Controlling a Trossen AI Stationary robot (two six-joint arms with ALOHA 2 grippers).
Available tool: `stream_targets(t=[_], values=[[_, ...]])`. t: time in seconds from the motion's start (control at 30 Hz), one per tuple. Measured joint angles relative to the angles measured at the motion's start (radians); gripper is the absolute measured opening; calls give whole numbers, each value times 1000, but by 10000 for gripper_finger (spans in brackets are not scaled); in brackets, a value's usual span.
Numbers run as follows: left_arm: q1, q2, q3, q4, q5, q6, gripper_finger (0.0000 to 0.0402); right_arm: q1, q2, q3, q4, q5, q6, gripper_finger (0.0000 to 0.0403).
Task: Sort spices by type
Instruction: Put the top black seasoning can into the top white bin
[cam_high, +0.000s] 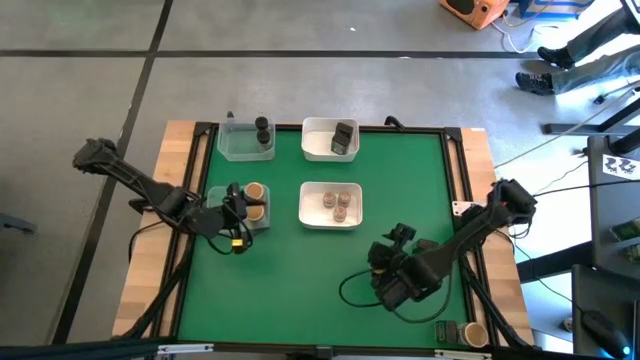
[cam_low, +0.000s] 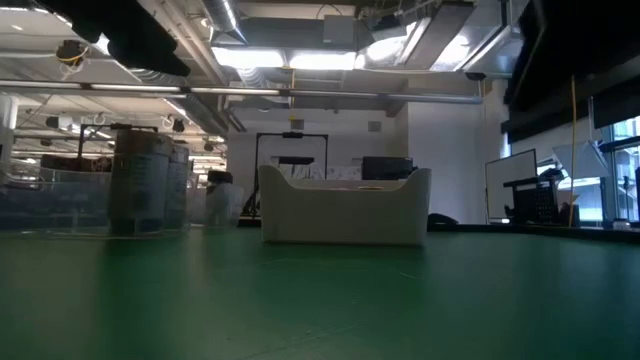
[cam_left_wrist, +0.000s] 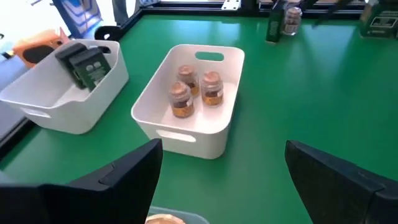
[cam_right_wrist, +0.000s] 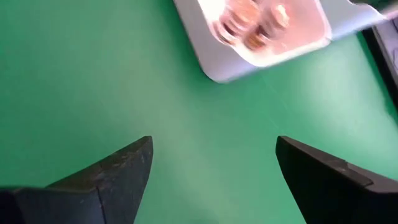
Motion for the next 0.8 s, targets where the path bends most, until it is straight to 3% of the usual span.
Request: stream_targets(t=[0.37,0.63,0.8], values=[[0,99,0,4,4,-21,322,35,-258,-52,-300,-128,181,340],[0,118,0,7,4,-32,322,74,-481,-272,-260,-313,306,340],[0,117,0,6,4,-42,322,71,-527,-349,-172,-376,328,340]])
